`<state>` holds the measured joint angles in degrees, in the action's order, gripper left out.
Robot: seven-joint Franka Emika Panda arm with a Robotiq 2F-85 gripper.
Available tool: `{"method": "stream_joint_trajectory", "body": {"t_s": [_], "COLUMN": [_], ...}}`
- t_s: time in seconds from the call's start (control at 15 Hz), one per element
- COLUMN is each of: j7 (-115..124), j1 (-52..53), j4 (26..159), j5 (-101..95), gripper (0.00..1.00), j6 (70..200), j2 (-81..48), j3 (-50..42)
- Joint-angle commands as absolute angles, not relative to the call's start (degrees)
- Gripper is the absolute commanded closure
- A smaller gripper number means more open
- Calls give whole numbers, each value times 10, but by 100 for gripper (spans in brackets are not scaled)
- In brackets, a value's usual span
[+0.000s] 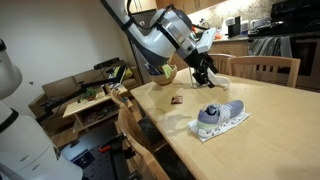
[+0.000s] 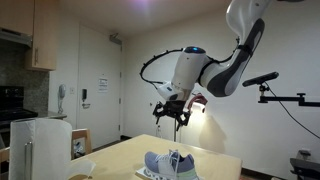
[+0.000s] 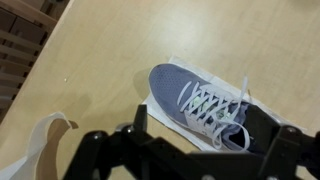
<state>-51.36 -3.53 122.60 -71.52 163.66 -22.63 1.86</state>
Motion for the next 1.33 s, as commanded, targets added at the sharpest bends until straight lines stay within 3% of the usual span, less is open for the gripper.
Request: {"method": "stream_joint_trajectory", "body": {"t_s": [0.0, 0.33, 1.27], "j7": [-606, -726, -773], "j1": [-64, -108, -42], "j4": [1187, 1154, 1037], "j5": [-648, -509, -352], "gripper": [0, 0, 0], "j6": [1642, 1618, 1515], "j2": [-275, -322, -398], "j3": [37, 78, 14]}}
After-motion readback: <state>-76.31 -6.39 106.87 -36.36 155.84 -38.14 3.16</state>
